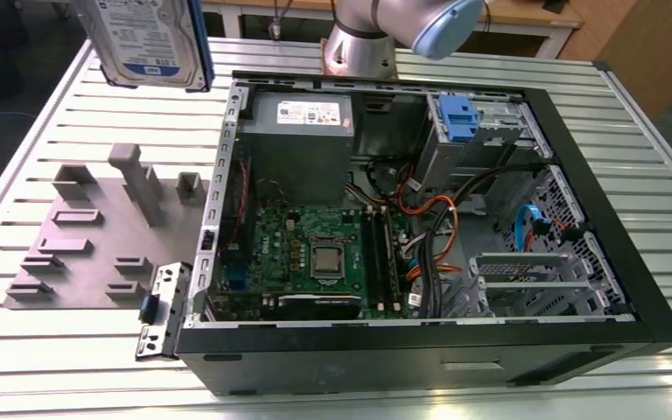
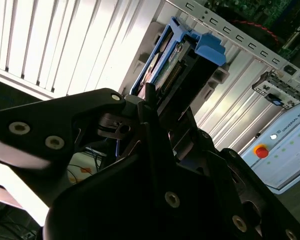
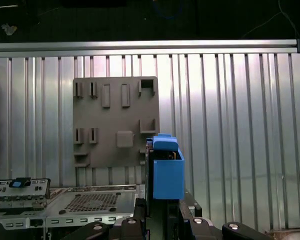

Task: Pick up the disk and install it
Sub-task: 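Pick up the disk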

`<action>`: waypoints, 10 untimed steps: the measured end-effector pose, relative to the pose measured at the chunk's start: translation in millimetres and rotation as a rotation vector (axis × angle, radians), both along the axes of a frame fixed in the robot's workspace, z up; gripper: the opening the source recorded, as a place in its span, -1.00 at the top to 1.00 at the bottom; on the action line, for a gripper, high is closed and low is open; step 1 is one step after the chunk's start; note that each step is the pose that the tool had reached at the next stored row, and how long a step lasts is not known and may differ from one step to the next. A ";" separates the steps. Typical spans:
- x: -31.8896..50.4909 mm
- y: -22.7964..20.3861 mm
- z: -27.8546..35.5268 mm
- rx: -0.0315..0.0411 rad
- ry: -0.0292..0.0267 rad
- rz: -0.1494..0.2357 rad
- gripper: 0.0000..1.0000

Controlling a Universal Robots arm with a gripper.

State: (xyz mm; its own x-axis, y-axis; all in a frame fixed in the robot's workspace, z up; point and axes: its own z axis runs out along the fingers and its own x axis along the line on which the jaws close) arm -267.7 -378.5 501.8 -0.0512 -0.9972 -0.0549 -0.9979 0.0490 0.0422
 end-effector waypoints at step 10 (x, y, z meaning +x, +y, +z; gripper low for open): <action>27.8 0.0 -0.2 0.0004 0.0000 0.000 0.30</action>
